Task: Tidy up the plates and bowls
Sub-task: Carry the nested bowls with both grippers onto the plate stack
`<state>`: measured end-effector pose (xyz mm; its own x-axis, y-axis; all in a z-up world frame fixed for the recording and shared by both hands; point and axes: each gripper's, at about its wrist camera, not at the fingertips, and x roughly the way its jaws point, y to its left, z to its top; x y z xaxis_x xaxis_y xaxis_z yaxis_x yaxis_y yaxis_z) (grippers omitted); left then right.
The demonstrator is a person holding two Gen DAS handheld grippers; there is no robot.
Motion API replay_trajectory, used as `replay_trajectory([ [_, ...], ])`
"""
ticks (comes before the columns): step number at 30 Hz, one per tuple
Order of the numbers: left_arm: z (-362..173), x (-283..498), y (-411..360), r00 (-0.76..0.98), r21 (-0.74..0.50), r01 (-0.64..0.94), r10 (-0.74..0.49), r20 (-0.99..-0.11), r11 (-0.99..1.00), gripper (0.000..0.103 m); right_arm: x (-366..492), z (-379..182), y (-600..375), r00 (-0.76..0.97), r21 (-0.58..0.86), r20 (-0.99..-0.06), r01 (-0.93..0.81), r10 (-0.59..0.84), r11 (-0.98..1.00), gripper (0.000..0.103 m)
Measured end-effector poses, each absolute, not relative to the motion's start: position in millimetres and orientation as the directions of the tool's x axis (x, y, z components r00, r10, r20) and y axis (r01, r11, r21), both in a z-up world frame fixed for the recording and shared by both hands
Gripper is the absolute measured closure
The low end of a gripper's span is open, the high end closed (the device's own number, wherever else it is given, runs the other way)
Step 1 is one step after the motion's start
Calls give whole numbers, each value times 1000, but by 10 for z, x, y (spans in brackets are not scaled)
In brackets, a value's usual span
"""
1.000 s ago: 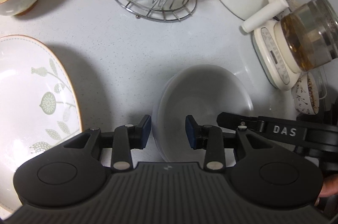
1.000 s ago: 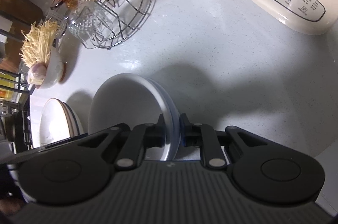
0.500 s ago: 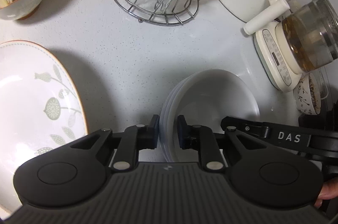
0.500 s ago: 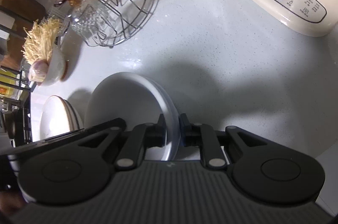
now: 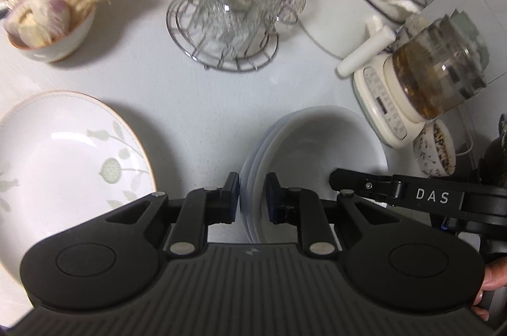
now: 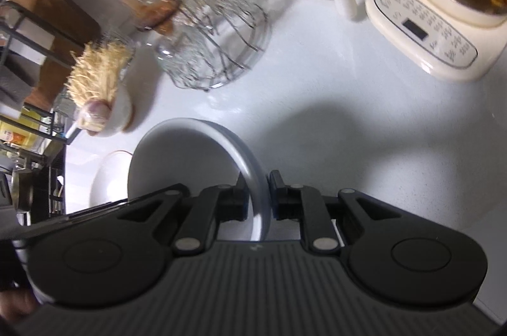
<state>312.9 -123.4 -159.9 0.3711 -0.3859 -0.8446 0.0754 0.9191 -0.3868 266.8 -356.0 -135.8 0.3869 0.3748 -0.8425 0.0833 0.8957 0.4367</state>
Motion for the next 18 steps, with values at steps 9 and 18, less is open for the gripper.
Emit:
replay_trajectory([
  [9, -1342, 2948, -1006, 445, -382, 77, -374, -814, 921, 82, 2569, -1145, -3352, 419, 450, -816, 30, 397, 893, 87],
  [18, -1213, 2757, -730, 508, -379, 32, -341, -791, 925, 82, 2550, -1020, -3044, 432, 441, -798, -58, 420, 896, 86],
])
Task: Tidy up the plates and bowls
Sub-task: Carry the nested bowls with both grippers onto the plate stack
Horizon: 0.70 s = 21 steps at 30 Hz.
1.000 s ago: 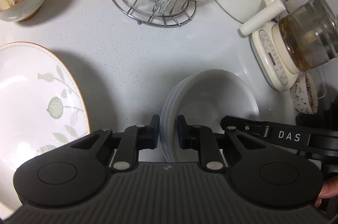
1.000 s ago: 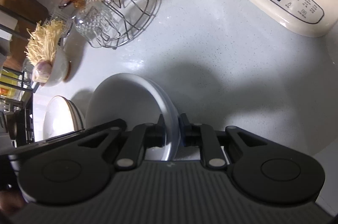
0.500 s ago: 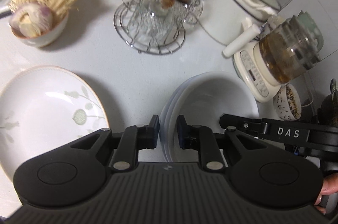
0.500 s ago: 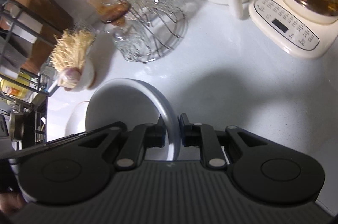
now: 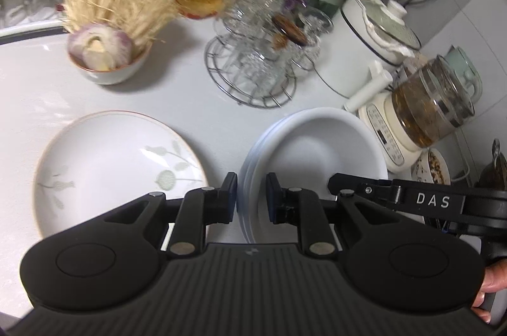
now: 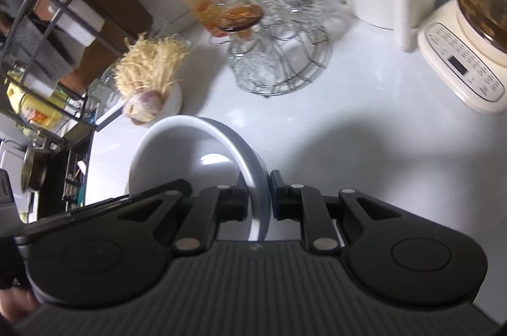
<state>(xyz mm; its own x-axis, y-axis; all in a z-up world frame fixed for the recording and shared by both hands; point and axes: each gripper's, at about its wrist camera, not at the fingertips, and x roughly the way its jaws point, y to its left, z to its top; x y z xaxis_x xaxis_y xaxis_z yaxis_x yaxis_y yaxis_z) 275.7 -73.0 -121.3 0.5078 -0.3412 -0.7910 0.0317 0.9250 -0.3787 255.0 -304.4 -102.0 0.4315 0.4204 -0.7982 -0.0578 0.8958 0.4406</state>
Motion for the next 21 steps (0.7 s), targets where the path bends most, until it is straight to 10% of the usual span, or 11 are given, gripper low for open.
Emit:
replay_trajectory([
  [21, -1383, 2376, 241, 551, -401, -233, -219, -805, 886, 82, 2714, -1103, -1952, 303, 406, -824, -272, 478, 872, 86],
])
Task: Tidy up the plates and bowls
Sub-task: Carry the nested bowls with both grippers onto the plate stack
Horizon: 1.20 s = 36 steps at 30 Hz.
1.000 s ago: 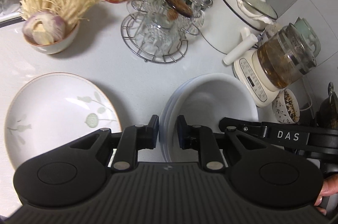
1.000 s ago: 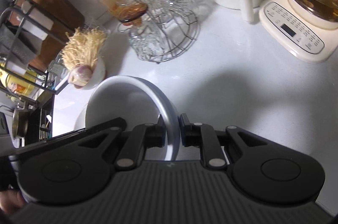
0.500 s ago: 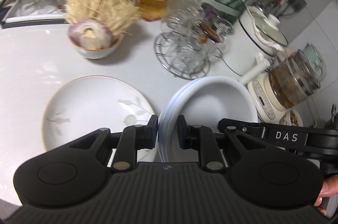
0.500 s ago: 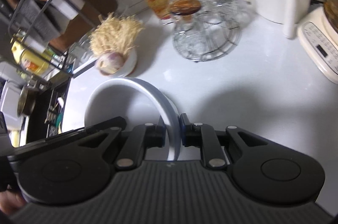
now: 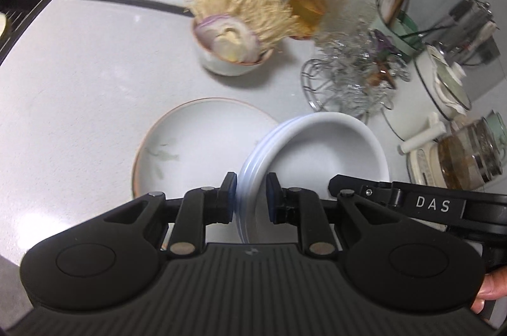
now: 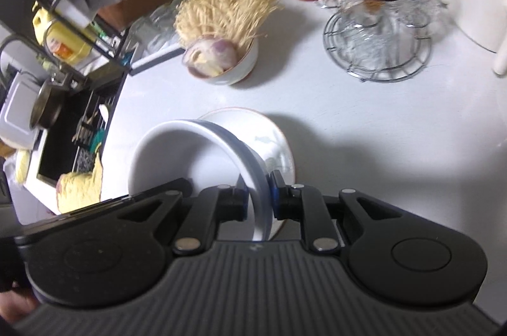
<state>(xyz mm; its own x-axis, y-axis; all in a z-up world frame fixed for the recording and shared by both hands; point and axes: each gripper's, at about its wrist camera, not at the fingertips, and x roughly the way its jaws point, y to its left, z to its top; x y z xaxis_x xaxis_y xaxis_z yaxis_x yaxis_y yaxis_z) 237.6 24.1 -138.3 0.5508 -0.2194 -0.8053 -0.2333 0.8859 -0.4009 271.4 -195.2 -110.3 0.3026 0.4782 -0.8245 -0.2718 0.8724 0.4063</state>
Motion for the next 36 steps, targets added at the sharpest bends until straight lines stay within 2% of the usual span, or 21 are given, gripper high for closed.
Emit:
replay_trajectory([
  [12, -1712, 2462, 522, 513, -391, -309, -194, -836, 867, 81, 2860, -1400, -1601, 236, 395, -852, -296, 467, 870, 86],
  [19, -1874, 2544, 593, 499, -400, -327, -203, -843, 856, 75, 2900, -1545, -1505, 213, 386, -867, -285, 451, 877, 86],
  [31, -1904, 2601, 617, 484, -404, -311, -223, -846, 860, 75, 2923, -1652, -1494, 217, 382, -873, -250, 436, 890, 84],
  [32, -1890, 2596, 620, 483, -404, -310, -223, -847, 861, 72, 2926, -1642, -1497, 222, 382, -872, -246, 436, 890, 84],
  [34, -1851, 2587, 639, 493, -409, -305, -225, -840, 860, 61, 2933, -1621, -1511, 227, 387, -870, -238, 439, 891, 84],
  [36, -1783, 2569, 662, 511, -408, -295, -218, -831, 864, 60, 2939, -1590, -1517, 234, 385, -870, -229, 434, 894, 84],
])
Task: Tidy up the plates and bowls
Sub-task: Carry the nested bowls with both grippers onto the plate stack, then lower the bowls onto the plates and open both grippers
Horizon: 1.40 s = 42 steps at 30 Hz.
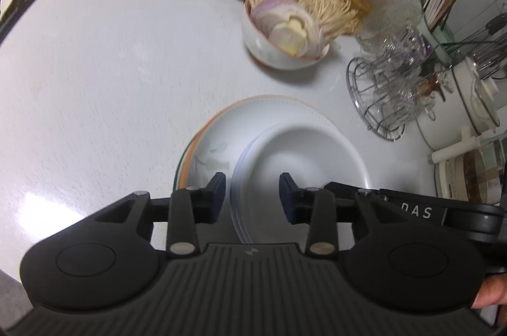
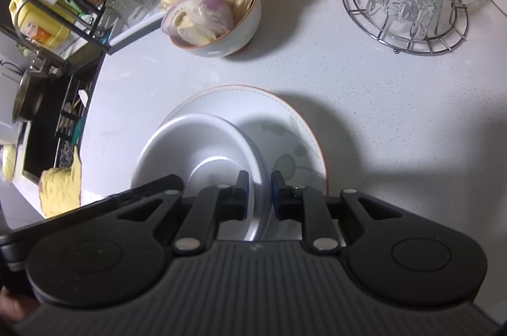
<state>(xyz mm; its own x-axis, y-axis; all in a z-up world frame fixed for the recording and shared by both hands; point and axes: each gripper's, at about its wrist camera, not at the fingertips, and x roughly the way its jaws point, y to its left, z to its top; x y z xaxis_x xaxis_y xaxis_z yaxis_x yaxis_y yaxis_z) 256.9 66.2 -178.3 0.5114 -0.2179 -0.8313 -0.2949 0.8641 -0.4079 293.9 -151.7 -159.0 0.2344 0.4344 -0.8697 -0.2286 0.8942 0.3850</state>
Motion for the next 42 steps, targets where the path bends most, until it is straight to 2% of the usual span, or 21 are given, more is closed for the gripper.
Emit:
replay_trajectory([
  [2, -1716, 2558, 688, 523, -409, -286, -216, -824, 867, 60, 2933, -1545, -1525, 248, 378, -870, -224, 427, 898, 82],
  [5, -1594, 2546, 725, 540, -407, -271, -212, -814, 872, 60, 2909, -1463, -1529, 270, 368, -867, -218, 418, 904, 65],
  [6, -1544, 2540, 733, 547, -406, -261, -212, -810, 876, 60, 2895, -1431, -1540, 282, 370, -864, -206, 417, 906, 63],
  [23, -764, 2232, 838, 640, -361, -43, -252, -726, 931, 60, 2414, -813, -1641, 510, 368, -772, -130, 380, 921, 64],
  [32, -242, 1904, 731, 708, -345, -5, -241, -664, 939, 60, 2052, -326, -1807, 630, 380, -674, -152, 385, 913, 64],
  [36, -27, 1616, 570, 751, -302, 13, -209, -626, 953, 60, 1801, -165, -1933, 677, 352, -631, -185, 379, 918, 64],
  [42, 94, 1150, 343, 769, -290, -2, -184, -612, 957, 60, 1351, -2, -2200, 710, 326, -590, -228, 386, 918, 64],
])
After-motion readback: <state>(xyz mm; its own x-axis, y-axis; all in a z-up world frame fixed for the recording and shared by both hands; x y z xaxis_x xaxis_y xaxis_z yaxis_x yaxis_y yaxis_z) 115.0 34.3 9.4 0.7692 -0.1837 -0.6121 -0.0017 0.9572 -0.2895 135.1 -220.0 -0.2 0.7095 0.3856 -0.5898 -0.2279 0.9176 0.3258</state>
